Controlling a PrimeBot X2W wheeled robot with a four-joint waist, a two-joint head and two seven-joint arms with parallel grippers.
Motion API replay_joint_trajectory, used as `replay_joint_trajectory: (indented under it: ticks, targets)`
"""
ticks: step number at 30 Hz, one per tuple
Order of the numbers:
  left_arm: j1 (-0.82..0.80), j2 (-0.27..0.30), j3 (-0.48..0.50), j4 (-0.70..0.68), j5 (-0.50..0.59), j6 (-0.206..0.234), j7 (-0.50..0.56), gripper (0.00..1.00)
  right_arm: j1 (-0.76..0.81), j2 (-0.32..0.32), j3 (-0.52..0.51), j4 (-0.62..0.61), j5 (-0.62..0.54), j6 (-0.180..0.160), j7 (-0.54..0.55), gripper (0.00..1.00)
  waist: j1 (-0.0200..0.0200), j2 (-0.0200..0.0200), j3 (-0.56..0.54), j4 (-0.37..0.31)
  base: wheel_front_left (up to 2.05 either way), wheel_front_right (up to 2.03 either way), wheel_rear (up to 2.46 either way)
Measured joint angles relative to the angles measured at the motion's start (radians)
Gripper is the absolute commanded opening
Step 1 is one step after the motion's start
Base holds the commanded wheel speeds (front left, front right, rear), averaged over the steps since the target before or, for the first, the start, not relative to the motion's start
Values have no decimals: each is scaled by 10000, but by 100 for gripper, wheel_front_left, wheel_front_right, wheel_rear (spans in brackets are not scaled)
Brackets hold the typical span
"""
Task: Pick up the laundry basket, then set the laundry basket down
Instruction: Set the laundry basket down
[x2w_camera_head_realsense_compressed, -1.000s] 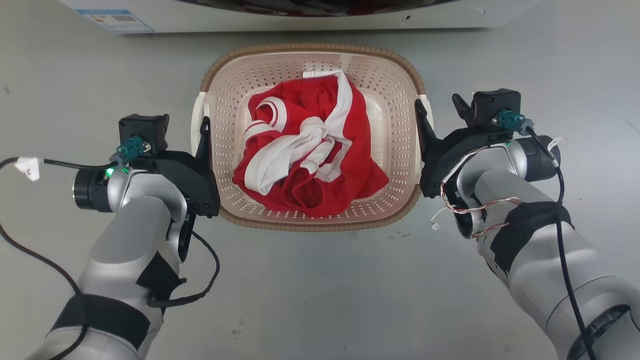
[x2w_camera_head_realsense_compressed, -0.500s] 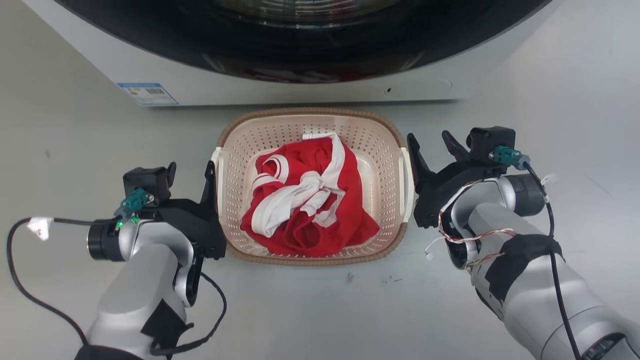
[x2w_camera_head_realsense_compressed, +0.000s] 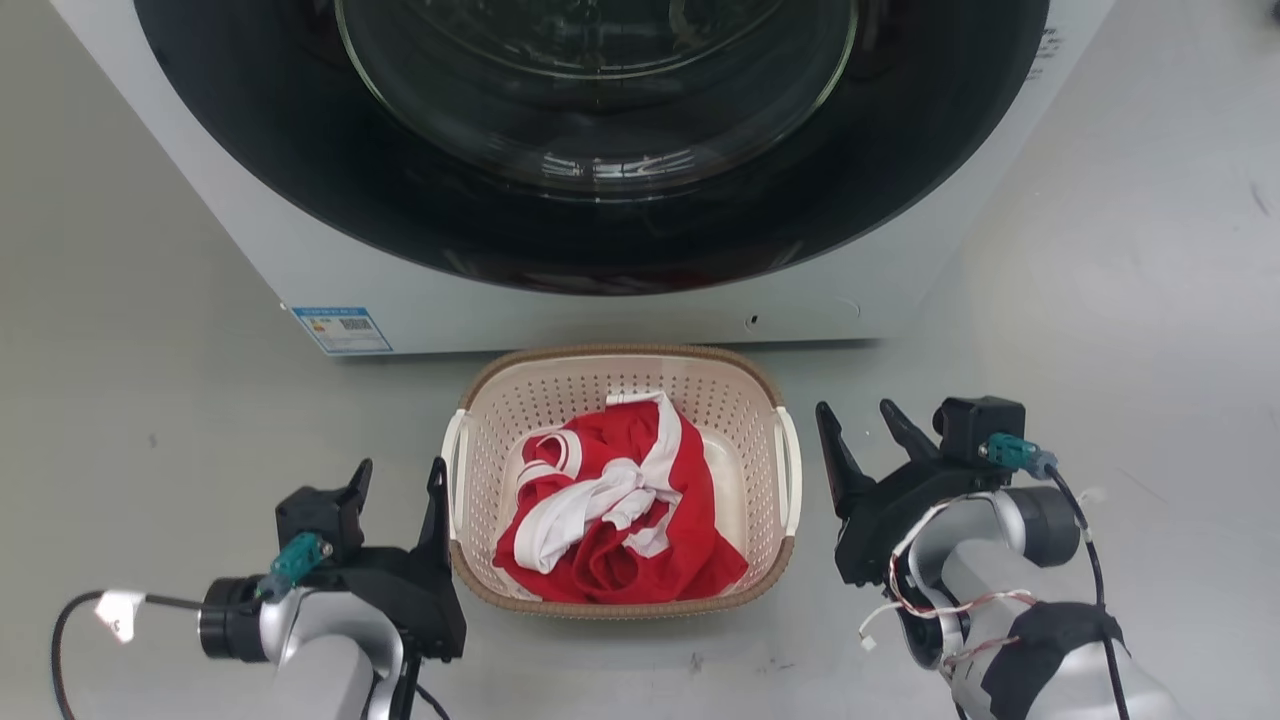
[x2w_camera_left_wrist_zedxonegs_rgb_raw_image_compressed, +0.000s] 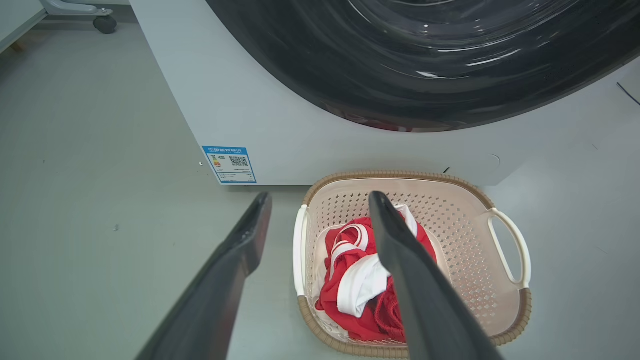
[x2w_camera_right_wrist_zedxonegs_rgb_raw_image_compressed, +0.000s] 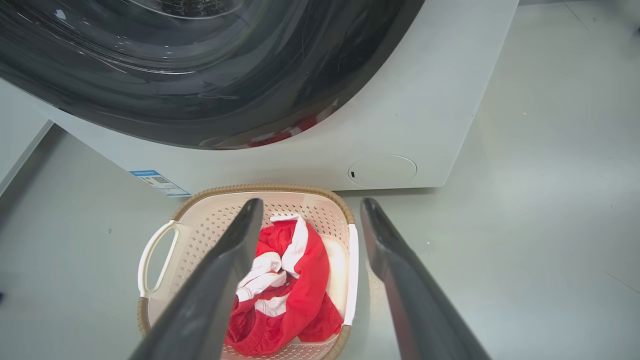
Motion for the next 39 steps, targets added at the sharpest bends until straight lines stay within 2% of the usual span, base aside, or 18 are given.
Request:
replay_joint_trajectory:
  ticks: [10, 23, 33, 39]
  targets:
    - [2401, 10, 332, -1860, 719, 249, 0, 100, 2383, -240, -1103, -1868, -719, -349, 0, 100, 0, -1, -1556, -44, 0, 0, 0]
    - [4622, 132, 811, -3981, 1482, 372, 0, 100, 5030, -357, -2178, -4219, -1987, -523, 0, 100, 0, -1, -2941, -59, 0, 0, 0]
    - [5364, 136, 1313, -5365, 2084, 428, 0, 100, 6423, -483, -3503, -5933, -3262, -541, 0, 100, 2, -1, -3223, -122, 0, 0, 0]
    - [5510, 12, 1728, -5685, 2339, 433, 0, 100, 6849, -238, -4257, -6623, -4057, -566, 0, 100, 3, 0, -3247, -135, 0, 0, 0]
